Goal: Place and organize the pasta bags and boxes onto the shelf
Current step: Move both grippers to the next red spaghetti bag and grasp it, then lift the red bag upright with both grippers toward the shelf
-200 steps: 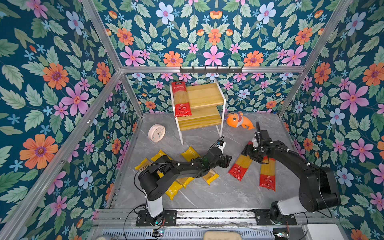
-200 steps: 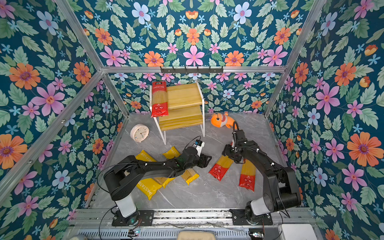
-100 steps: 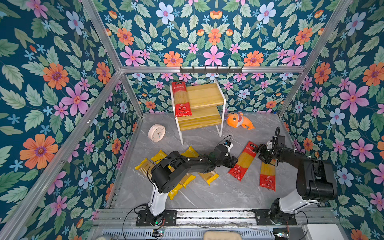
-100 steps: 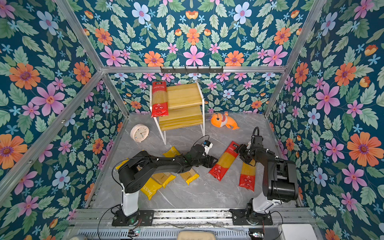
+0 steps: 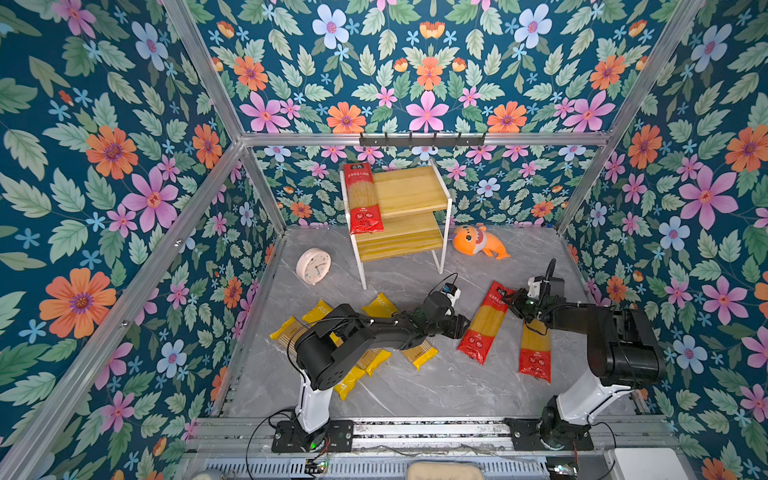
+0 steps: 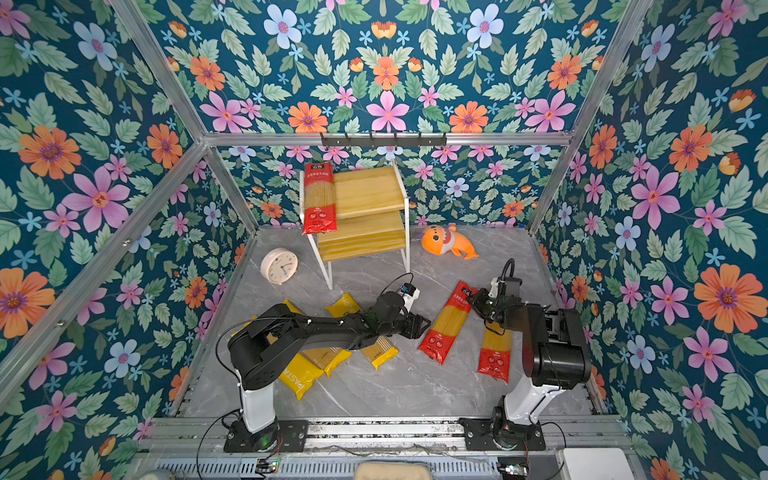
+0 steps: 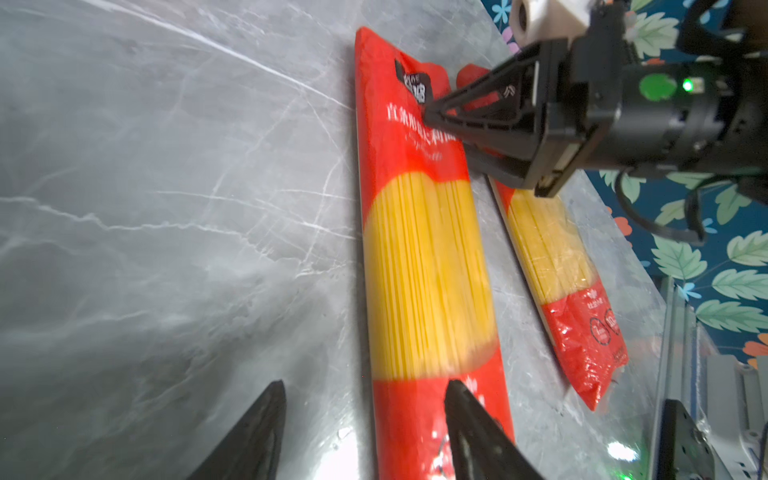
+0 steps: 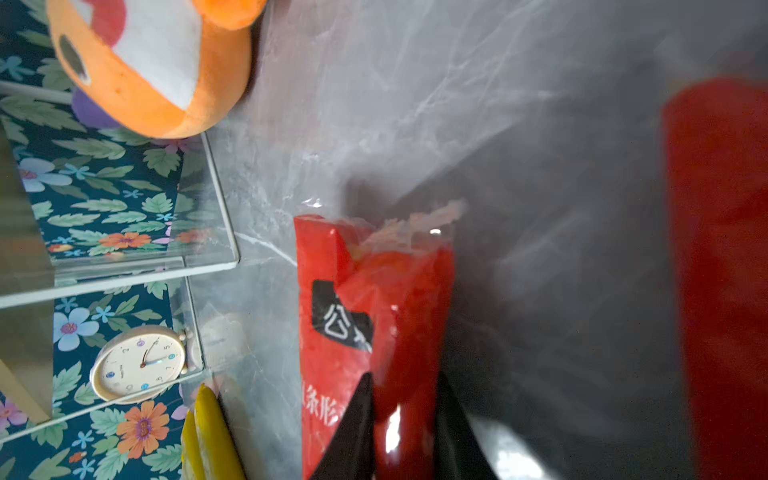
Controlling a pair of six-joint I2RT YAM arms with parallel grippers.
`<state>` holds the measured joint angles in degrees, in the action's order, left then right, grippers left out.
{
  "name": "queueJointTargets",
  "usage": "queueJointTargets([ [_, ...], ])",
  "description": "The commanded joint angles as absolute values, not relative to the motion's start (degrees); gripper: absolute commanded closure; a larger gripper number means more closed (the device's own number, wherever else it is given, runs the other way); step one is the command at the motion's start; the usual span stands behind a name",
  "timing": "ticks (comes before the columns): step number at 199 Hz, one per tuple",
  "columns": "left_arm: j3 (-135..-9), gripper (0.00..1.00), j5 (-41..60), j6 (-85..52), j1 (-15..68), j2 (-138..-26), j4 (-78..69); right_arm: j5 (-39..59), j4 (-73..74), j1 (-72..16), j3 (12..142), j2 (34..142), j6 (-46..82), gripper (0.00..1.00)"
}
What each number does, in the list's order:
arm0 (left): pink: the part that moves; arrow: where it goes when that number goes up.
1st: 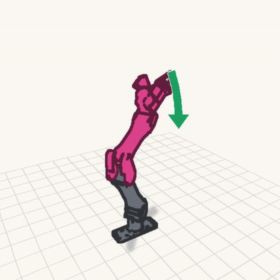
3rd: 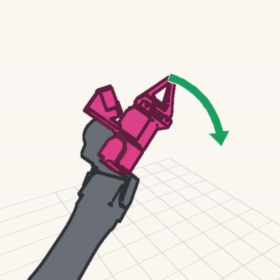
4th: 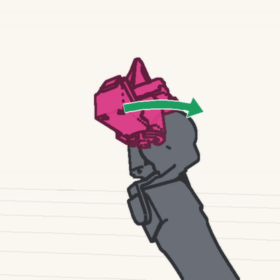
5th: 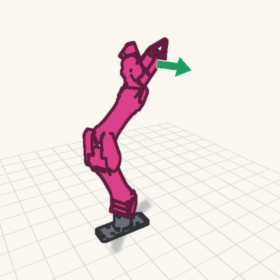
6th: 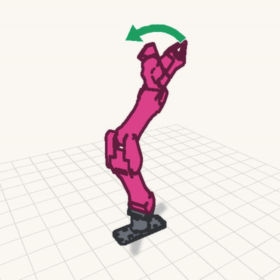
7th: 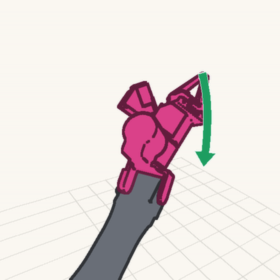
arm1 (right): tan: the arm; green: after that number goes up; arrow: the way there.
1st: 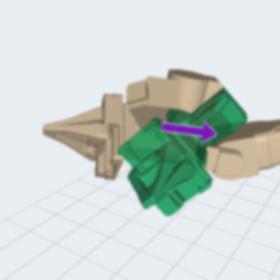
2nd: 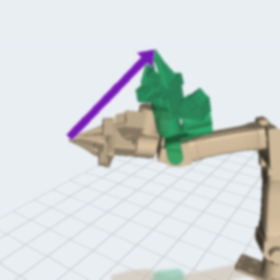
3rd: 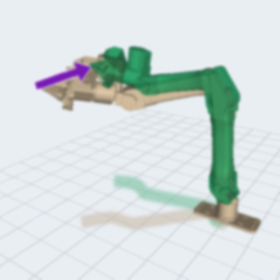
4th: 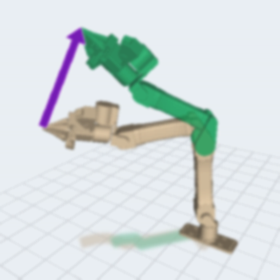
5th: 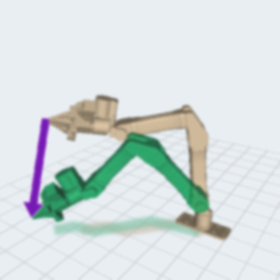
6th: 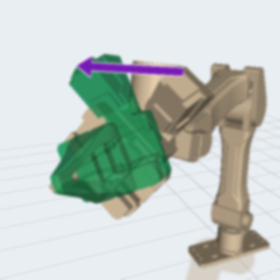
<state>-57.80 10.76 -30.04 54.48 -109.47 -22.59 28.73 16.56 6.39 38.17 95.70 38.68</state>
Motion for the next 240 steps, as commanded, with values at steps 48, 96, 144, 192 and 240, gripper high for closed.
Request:
queueJointTargets([
  [48,-51.5,0.36,15.7,-30.3,50.3,-102.8,-31.1,26.7,28.9,-0.5,31.1,82.1,33.9,1.0],
  [96,-46.0,0.34,20.6,-28.3,49.2,-97.7,-37.7,27.3,27.8,-4.3,30.2,67.1,25.9,1.0],
  [144,-44.2,0.27,24.3,-24.8,49.0,-93.4,-44.6,36.4,25.7,-4.9,35.6,57.7,23.8,1.0],
  [192,-47.2,0.24,28.7,-25.8,48.4,-94.8,-50.0,42.0,20.8,-11.1,44.7,56.8,20.9,1.0],
  [240,-43.9,0.25,35.7,-32.6,44.4,-92.5,-61.4,46.1,21.5,-19.7,50.4,59.5,20.4,1.0],
])
